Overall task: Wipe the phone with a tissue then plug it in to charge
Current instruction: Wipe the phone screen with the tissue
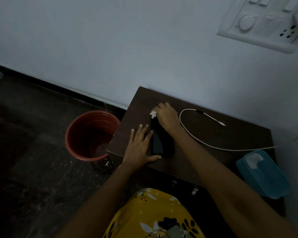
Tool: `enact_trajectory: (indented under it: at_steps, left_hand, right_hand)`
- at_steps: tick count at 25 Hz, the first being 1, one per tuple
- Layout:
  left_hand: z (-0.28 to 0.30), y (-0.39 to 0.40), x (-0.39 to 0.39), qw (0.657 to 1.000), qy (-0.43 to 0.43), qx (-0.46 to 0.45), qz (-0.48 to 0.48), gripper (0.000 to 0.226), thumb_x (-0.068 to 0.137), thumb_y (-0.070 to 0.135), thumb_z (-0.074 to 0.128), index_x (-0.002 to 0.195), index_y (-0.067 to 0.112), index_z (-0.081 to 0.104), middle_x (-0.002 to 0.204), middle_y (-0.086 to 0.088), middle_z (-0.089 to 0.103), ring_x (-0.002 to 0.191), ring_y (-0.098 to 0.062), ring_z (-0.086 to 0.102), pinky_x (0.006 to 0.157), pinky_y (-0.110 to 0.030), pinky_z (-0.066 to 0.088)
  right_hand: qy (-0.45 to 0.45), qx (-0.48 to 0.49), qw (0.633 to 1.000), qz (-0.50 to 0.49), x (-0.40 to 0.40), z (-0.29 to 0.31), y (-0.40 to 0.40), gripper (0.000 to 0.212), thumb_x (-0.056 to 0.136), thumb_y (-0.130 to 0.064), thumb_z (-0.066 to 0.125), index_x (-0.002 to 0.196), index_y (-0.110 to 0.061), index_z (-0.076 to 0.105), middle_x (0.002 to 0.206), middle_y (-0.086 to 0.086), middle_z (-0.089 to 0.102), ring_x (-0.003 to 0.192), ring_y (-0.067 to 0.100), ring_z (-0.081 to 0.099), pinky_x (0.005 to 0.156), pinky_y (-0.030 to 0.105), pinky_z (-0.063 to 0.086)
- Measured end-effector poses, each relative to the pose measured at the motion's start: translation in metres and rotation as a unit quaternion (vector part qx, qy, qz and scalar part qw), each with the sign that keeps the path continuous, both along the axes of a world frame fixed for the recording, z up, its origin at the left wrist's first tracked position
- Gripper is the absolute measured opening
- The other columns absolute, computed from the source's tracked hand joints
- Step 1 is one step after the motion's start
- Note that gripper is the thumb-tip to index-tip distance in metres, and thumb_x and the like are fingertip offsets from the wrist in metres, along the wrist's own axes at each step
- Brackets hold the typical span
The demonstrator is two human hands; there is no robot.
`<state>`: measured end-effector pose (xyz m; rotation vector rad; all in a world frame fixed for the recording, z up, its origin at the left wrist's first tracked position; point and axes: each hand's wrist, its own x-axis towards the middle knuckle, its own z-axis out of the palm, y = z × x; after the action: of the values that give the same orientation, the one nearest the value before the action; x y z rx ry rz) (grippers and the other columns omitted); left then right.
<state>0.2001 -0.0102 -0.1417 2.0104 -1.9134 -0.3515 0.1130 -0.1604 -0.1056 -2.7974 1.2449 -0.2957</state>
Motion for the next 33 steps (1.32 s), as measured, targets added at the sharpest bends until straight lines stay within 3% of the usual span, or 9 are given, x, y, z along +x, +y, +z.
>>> enact_trajectory:
  at_steps: [8, 11, 13, 18, 20, 23, 25, 30, 33]
  left_hand:
    - [0.003, 0.004, -0.006, 0.996, -0.031, 0.046, 0.068, 0.123, 0.048, 0.070, 0.072, 0.137, -0.007, 0.033, 0.142, -0.024, 0.044, 0.134, -0.040, 0.036, 0.107, -0.061, 0.020]
    - [0.006, 0.007, -0.007, 0.997, -0.022, 0.032, 0.066, 0.122, 0.057, 0.066, 0.070, 0.143, -0.005, 0.019, 0.151, -0.022, 0.027, 0.142, -0.037, 0.018, 0.115, -0.055, 0.007]
    - [0.005, 0.006, -0.008, 0.997, -0.009, 0.035, 0.071, 0.121, 0.063, 0.067, 0.065, 0.145, -0.003, 0.009, 0.156, -0.019, 0.017, 0.145, -0.033, 0.007, 0.117, -0.051, -0.002]
    - [0.005, 0.006, -0.007, 0.996, -0.016, 0.025, 0.083, 0.108, 0.070, 0.064, 0.051, 0.144, -0.004, 0.012, 0.154, -0.021, 0.020, 0.144, -0.035, 0.011, 0.114, -0.049, -0.004]
    - [0.001, 0.006, -0.008, 0.996, -0.005, 0.029, 0.082, 0.112, 0.069, 0.064, 0.059, 0.146, 0.000, 0.007, 0.156, -0.018, 0.014, 0.146, -0.031, 0.003, 0.115, -0.048, -0.008]
    - [0.002, 0.007, -0.008, 0.996, -0.009, 0.035, 0.081, 0.112, 0.065, 0.066, 0.064, 0.147, 0.009, 0.013, 0.157, -0.014, 0.014, 0.146, -0.029, 0.001, 0.116, -0.050, -0.007]
    - [0.005, 0.006, -0.007, 0.997, -0.010, 0.035, 0.064, 0.104, 0.065, 0.065, 0.065, 0.145, 0.015, 0.022, 0.157, -0.013, 0.014, 0.146, -0.030, 0.001, 0.116, -0.053, -0.006]
    - [0.004, 0.003, -0.006, 0.998, -0.038, 0.027, 0.047, 0.095, 0.067, 0.065, 0.063, 0.143, 0.018, 0.030, 0.158, -0.012, 0.010, 0.146, -0.030, -0.001, 0.116, -0.052, -0.008]
    - [0.002, 0.005, -0.007, 0.998, -0.036, 0.020, 0.049, 0.093, 0.068, 0.063, 0.064, 0.143, 0.018, 0.030, 0.158, -0.013, 0.011, 0.146, -0.030, 0.001, 0.116, -0.051, -0.006]
  right_hand:
    - [0.073, -0.045, 0.979, 0.187, -0.013, 0.008, 0.029, 0.019, 0.077, -0.006, 0.064, 0.095, -0.005, 0.066, 0.100, 0.013, 0.066, 0.089, 0.030, 0.060, 0.063, 0.036, 0.054]
    - [0.091, -0.002, 0.967, 0.239, -0.026, 0.005, 0.049, 0.019, 0.081, -0.008, 0.061, 0.099, -0.004, 0.062, 0.108, 0.012, 0.065, 0.091, 0.028, 0.058, 0.068, 0.037, 0.057]
    - [0.094, 0.005, 0.959, 0.269, -0.032, 0.007, 0.059, 0.009, 0.075, -0.009, 0.065, 0.084, -0.008, 0.063, 0.089, 0.009, 0.068, 0.082, 0.027, 0.059, 0.064, 0.037, 0.056]
    - [0.101, 0.092, 0.933, 0.334, -0.042, 0.016, 0.085, 0.013, 0.076, -0.018, 0.049, 0.076, -0.013, 0.061, 0.081, 0.004, 0.067, 0.078, 0.024, 0.056, 0.067, 0.033, 0.050]
    - [0.034, 0.153, 0.943, 0.293, -0.047, 0.021, 0.075, 0.026, 0.080, -0.019, 0.039, 0.079, -0.016, 0.065, 0.090, 0.004, 0.070, 0.083, 0.025, 0.056, 0.076, 0.033, 0.044]
    - [-0.106, 0.102, 0.985, 0.088, -0.043, 0.022, 0.037, 0.032, 0.083, -0.007, 0.038, 0.094, -0.012, 0.067, 0.101, 0.012, 0.069, 0.092, 0.034, 0.057, 0.084, 0.037, 0.042]
    - [-0.084, 0.098, 0.991, -0.047, -0.039, 0.019, 0.015, 0.038, 0.084, 0.002, 0.041, 0.113, -0.011, 0.062, 0.109, 0.016, 0.066, 0.100, 0.037, 0.053, 0.085, 0.040, 0.045]
    - [0.009, 0.101, 0.994, -0.027, -0.057, 0.006, 0.031, 0.040, 0.084, 0.004, 0.042, 0.116, -0.008, 0.063, 0.110, 0.018, 0.064, 0.100, 0.037, 0.055, 0.085, 0.040, 0.046]
    - [-0.008, 0.107, 0.994, -0.025, -0.076, 0.003, 0.077, 0.052, 0.080, -0.015, 0.025, 0.113, -0.007, 0.064, 0.104, 0.018, 0.065, 0.093, 0.035, 0.057, 0.081, 0.039, 0.048]
